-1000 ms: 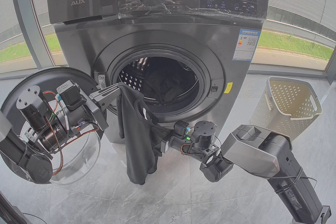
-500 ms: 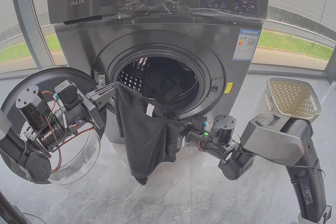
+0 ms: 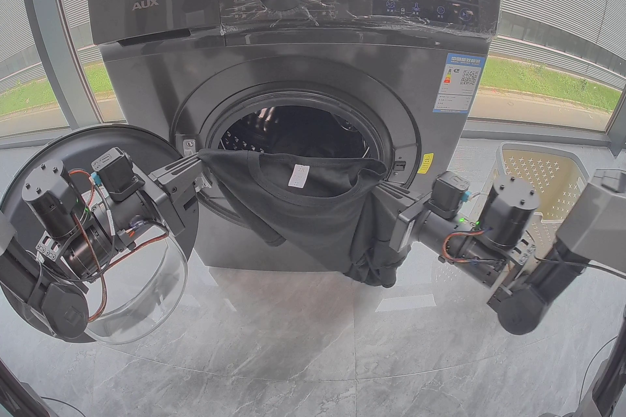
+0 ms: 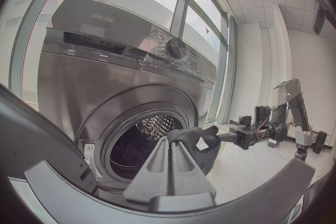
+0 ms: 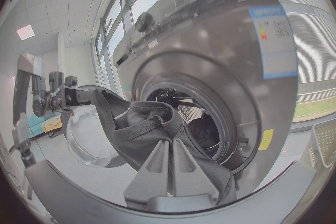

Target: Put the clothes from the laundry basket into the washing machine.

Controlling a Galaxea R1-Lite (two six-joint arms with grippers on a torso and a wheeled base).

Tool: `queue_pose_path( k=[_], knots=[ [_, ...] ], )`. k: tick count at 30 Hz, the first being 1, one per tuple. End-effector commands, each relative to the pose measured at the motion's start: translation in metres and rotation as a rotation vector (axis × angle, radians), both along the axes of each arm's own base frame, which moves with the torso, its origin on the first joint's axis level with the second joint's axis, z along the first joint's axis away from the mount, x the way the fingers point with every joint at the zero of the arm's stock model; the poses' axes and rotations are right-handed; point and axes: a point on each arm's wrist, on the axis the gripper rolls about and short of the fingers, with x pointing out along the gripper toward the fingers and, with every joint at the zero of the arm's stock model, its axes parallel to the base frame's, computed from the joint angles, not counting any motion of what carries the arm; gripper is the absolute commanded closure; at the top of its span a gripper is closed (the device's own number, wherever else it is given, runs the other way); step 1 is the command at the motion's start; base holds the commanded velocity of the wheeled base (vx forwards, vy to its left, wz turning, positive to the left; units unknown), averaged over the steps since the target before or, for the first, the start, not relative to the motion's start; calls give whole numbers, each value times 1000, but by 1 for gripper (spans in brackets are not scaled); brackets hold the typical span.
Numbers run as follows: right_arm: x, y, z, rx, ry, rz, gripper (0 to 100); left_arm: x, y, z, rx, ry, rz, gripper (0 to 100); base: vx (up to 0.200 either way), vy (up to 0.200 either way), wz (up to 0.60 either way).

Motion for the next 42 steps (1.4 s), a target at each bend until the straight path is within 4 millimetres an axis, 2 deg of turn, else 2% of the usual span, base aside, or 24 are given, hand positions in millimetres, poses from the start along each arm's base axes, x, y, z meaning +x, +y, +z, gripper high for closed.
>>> queue_pose_path(
  k=[1,6,8,12,18,26,27,34,42],
  knots=[
    [-44,-19,43,78,-55,-4,100,-10,4,4,-2,-10,7,100,0,0,0],
    [-56,-17,39,149,11,34,100,-11,3,2,0,1,2,100,0,0,0],
    [-59,-17,29,134,45,47,100,-11,1,0,4,3,-5,100,0,0,0],
    [-51,-7,13,101,74,50,100,-12,2,0,5,2,-3,100,0,0,0],
    [-52,-5,8,91,94,39,100,-12,1,1,3,0,-3,100,0,0,0],
    [-33,7,-15,64,134,20,100,-13,-1,1,9,-5,-12,100,0,0,0],
    [-32,8,-16,65,133,22,0,-13,-1,1,9,-5,-14,100,0,0,0],
    [-16,13,-17,91,114,-31,0,-14,-4,1,10,-4,-23,100,0,0,0],
    [-15,11,-18,88,116,-39,0,-15,-5,-2,13,8,-29,100,0,0,0]
  ],
)
